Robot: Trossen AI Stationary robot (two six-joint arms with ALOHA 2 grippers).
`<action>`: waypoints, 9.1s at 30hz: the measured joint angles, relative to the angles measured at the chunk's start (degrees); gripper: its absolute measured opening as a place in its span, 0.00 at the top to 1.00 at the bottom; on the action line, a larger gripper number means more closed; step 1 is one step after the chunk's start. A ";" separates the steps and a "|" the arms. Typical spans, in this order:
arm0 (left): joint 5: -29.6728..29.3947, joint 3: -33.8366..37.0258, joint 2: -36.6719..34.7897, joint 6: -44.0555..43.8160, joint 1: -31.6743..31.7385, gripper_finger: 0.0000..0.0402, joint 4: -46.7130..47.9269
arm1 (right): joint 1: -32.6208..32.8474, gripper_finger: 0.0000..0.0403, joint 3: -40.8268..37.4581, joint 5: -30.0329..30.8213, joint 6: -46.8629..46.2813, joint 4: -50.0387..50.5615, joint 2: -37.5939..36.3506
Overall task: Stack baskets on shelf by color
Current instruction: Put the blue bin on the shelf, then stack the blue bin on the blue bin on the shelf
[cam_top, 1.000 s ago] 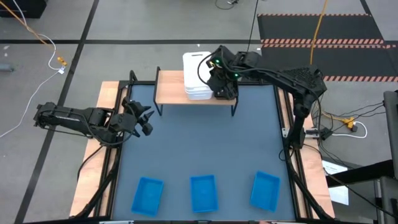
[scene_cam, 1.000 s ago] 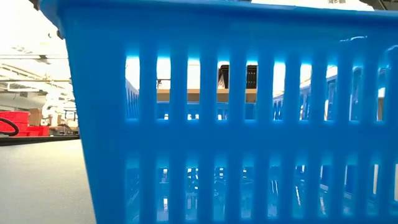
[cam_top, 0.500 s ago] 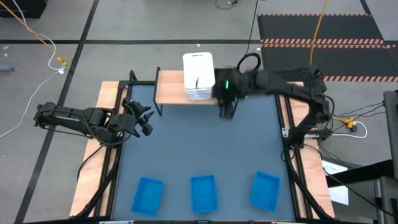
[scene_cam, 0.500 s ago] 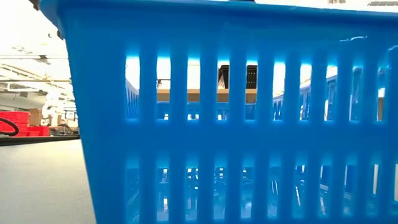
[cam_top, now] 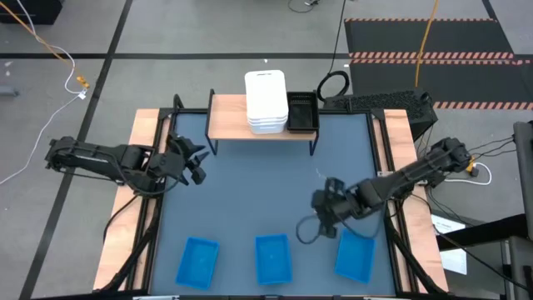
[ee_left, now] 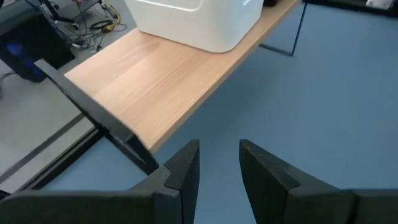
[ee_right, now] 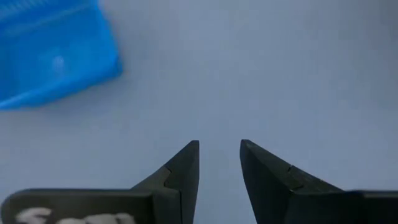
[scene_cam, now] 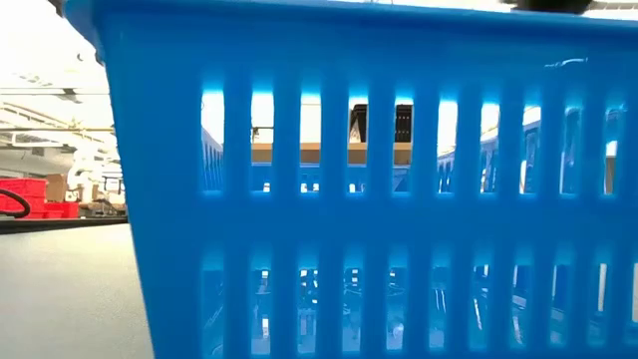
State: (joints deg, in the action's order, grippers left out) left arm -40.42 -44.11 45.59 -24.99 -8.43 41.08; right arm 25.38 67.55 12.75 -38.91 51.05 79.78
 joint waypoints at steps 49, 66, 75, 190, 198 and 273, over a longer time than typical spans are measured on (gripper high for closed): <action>23.96 -0.01 25.43 32.05 -4.70 0.56 -53.13 | 33.68 0.73 10.72 -11.34 -38.06 6.72 18.98; 24.18 0.01 27.48 37.78 -8.46 0.56 -55.25 | 30.66 0.82 -0.92 -17.55 -36.15 -5.38 19.05; 26.40 0.00 28.44 35.86 -8.25 0.56 -61.10 | 19.09 0.99 0.97 -13.41 -19.33 -4.39 18.96; -18.06 -0.75 0.63 17.37 -18.01 0.56 -23.21 | 1.65 0.62 30.63 -8.46 17.62 -13.45 33.78; -13.44 -0.75 4.36 21.81 -18.03 0.56 -29.48 | 10.17 0.62 28.13 -12.63 19.77 -16.48 33.73; -32.85 -0.69 -7.42 15.78 -22.43 0.57 -11.31 | -30.09 1.00 54.52 2.72 76.13 -25.03 33.52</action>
State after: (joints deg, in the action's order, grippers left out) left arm -73.27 -44.80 38.17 -9.22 -30.85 29.78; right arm -4.71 122.07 15.47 37.22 26.02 113.30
